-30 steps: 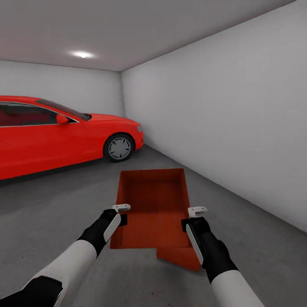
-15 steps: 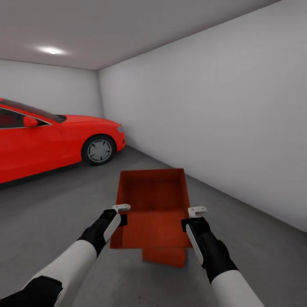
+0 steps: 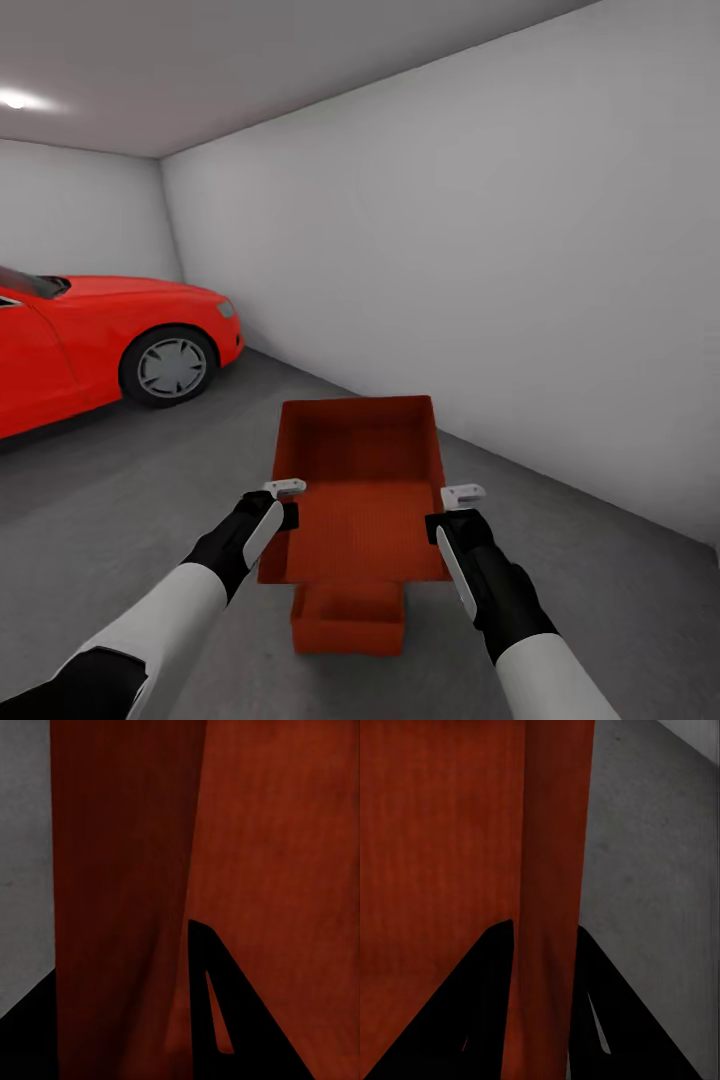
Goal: Move the two storage containers from the living room to the garage. In the garage, place one container on the floor and stack the other container on top of it (either order is fine).
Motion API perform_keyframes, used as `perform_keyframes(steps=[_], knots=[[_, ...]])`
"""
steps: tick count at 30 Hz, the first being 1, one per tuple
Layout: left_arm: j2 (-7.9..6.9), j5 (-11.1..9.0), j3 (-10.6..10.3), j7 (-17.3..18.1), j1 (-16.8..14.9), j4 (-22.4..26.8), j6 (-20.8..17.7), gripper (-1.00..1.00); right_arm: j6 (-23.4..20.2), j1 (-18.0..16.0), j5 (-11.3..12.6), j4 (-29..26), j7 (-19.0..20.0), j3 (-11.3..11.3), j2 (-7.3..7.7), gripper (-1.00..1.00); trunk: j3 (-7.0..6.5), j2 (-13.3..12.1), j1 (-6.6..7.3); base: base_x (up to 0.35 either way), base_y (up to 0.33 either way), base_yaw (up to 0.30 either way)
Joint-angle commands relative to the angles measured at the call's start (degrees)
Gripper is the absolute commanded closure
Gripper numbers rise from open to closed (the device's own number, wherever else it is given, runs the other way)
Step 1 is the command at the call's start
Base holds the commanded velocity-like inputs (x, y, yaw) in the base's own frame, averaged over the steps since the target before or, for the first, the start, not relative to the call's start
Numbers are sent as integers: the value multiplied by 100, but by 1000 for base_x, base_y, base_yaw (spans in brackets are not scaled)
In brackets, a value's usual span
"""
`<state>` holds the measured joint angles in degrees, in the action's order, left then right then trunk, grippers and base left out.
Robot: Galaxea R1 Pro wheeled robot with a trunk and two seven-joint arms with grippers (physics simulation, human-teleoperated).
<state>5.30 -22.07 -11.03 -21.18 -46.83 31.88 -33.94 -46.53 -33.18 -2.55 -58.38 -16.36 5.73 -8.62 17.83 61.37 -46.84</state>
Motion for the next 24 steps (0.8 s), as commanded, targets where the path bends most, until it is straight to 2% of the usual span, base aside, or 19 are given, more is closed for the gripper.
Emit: perform_keyframes(steps=[1,7,17,24], knots=[[146,177,13,9,-1,11,63,100,21,4,185,10,20,218,-138,100,0,0,0,337,0,-296],[146,177,13,9,-1,19,63,100,21,4,199,16,37,218,-138,100,0,0,0,337,0,-261],[143,177,13,9,-1,20,63,100,21,4,202,20,36,218,-138,100,0,0,0,329,21,-24],[134,177,13,3,-1,27,62,100,21,4,202,27,36,218,-138,100,0,0,0,38,12,0]])
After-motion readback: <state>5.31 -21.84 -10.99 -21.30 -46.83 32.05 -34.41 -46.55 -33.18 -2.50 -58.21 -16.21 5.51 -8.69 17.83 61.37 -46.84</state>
